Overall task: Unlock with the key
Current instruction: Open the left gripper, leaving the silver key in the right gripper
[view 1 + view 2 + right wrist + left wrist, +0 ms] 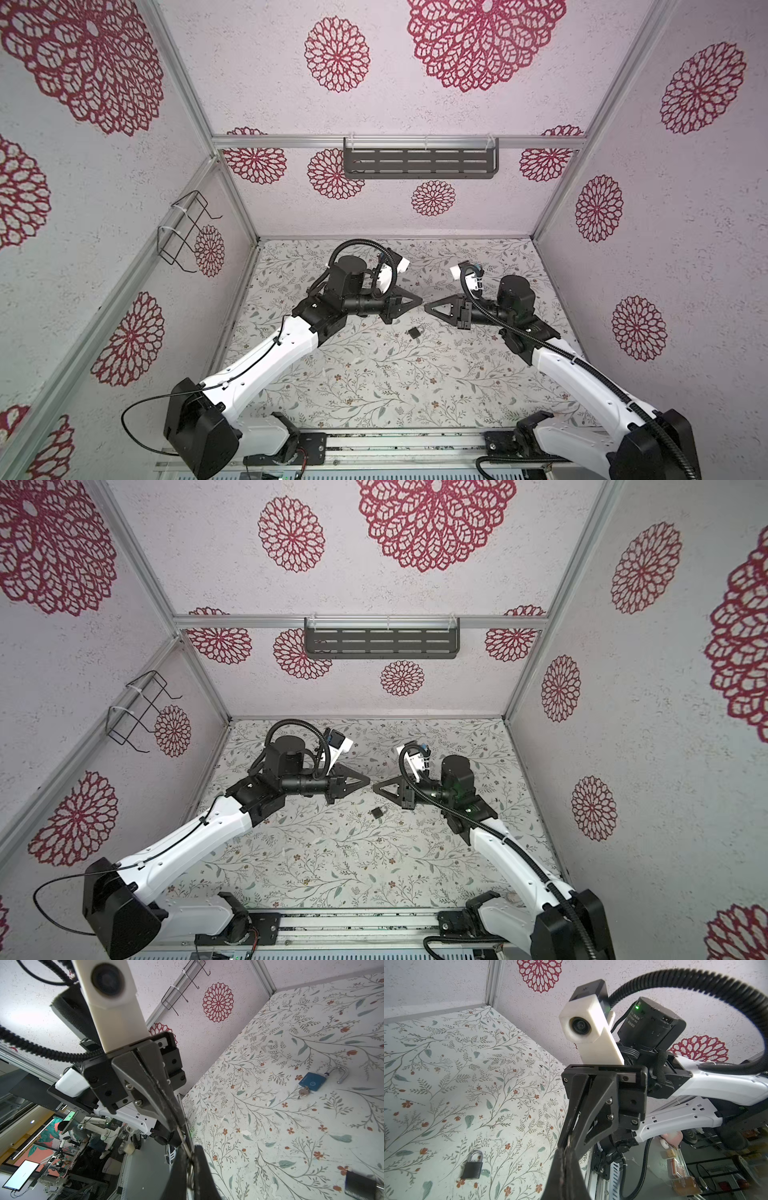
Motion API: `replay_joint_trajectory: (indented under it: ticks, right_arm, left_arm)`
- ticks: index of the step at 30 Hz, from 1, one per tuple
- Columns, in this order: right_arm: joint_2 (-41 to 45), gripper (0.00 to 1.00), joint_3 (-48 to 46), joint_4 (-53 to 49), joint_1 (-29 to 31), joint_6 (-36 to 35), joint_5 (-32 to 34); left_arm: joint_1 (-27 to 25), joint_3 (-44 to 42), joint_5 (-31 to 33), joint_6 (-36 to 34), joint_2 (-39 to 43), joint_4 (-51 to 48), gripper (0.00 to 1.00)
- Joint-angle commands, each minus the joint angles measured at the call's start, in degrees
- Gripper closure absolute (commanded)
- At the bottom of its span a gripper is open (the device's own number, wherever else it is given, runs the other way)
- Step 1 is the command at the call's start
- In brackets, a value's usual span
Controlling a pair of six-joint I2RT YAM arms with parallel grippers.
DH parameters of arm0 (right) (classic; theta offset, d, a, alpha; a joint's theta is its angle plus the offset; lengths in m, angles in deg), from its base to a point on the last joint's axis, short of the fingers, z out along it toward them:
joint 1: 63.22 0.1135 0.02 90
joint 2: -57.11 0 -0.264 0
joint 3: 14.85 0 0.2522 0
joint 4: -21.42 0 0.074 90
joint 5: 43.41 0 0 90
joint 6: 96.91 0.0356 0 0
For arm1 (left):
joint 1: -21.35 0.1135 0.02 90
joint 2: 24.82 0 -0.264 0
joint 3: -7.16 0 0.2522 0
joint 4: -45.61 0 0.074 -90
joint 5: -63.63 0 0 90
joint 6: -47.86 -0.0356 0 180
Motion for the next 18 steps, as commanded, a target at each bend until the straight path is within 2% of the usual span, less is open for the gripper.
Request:
replay_joint_trajectory:
  ticks: [1, 2, 3, 8, 10, 14, 18]
  right_arm:
    - [2.0, 1.00, 0.5, 2.7, 0.0, 0.7, 0.0]
    - [2.4, 1.00, 0.5, 2.6, 0.0, 0.8, 0.3]
    - [2.7, 1.00, 0.3, 2.4, -0.1, 0.8, 0.5]
    - [5.3, 1.00, 0.3, -0.6, -0.8, -0.1, 3.3]
    - [6.3, 1.00, 0.4, -2.4, -1.5, -0.7, 4.5]
    - [8.1, 1.00, 1.2, -10.7, -2.9, -3.4, 10.5]
    - [9.4, 1.00, 1.5, -17.7, -3.8, -6.4, 17.4]
  left_arm:
    - [0.0, 1.7, 0.3, -1.3, -1.1, 0.2, 1.00]
    - [0.0, 1.7, 0.3, -1.3, -1.1, 0.2, 1.00]
    - [0.0, 1.8, 0.4, -1.2, -1.2, 0.2, 0.95]
    - [0.1, 2.6, 1.2, 0.3, -1.2, 1.2, 0.58]
    - [0.1, 2.5, 1.9, 1.4, -1.0, 2.1, 0.47]
    - [0.1, 0.6, 3.9, 5.0, 0.2, 5.5, 0.40]
    - [0.0, -6.0, 5.8, 12.5, 3.0, 17.1, 0.34]
